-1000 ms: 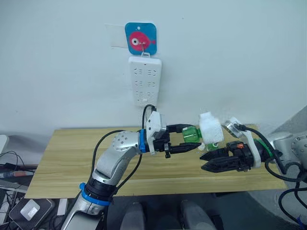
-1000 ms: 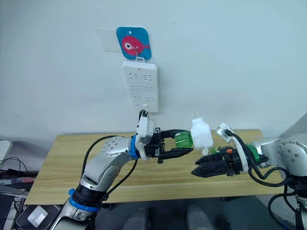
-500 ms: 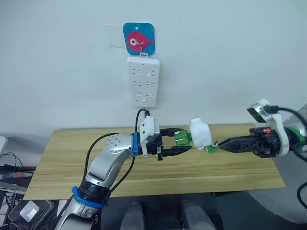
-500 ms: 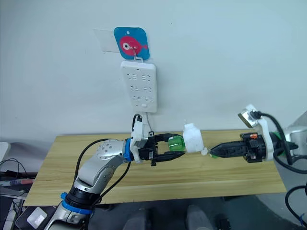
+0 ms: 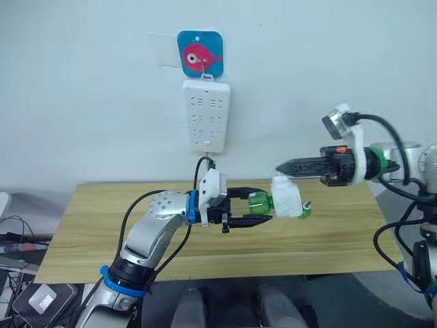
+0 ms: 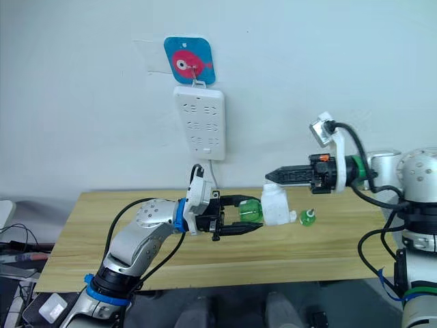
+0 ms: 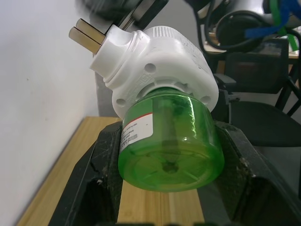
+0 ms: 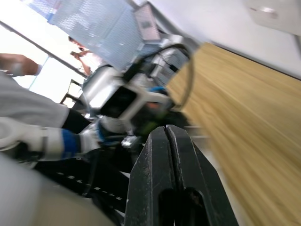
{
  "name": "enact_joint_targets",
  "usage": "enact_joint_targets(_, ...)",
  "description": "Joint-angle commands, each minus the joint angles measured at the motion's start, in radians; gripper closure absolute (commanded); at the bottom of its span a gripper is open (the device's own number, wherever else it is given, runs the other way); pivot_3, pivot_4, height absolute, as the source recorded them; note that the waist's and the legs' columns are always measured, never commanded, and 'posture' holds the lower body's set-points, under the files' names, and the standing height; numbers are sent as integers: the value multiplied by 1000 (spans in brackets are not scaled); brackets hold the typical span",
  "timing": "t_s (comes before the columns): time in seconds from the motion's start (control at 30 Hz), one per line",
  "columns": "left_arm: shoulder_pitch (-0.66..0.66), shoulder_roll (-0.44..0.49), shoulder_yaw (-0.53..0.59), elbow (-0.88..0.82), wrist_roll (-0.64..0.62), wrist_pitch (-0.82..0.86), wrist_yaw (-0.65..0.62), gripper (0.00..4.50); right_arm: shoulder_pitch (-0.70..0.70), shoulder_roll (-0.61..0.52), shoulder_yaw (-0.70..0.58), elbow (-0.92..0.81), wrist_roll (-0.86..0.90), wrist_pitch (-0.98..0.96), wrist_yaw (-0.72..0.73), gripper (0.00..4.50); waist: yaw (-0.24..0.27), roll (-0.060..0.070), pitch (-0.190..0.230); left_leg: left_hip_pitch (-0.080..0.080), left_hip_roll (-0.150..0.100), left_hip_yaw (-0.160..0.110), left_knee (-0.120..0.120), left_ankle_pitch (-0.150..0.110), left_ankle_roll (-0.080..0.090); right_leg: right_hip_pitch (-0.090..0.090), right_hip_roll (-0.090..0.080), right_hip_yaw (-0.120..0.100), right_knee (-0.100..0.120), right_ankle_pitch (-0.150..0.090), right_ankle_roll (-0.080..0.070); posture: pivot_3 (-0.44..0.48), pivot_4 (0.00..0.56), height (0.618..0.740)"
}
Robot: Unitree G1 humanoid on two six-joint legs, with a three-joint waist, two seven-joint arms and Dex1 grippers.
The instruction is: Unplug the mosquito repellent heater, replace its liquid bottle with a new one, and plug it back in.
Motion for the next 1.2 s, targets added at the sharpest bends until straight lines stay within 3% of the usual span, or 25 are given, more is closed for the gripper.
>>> enact_joint_targets(0.03,-6,-2,4,-68,-31,15,2,2239,26,-21,29,-23,-50,-46,68,4481,1,0,0,0,0,0,0,0,0,0,0,0,-1,0,0,-98,172,740)
enact_joint_targets(0.5,-40,-46,71,-72,-117,151,104,2239,131,-16,54,-93,-114,-78,123,4481,1,0,1,0,0,-1,0,-1,1,1,0,-1,-1,0,0,-99,175,740)
enact_joint_targets(0.87,-66,-65,99,-7,-103,156,160,2239,250,-17,-32,-238,15,27,83,4481,1,0,2,0,0,-1,1,-1,1,1,0,-1,0,0,0,-107,170,740)
enact_joint_targets(1.2,-35,-46,56,-9,-61,152,133,2239,205,23,-104,-232,184,97,-28,4481,-1,0,2,0,0,-1,1,-1,1,1,0,-1,0,0,0,-114,164,740)
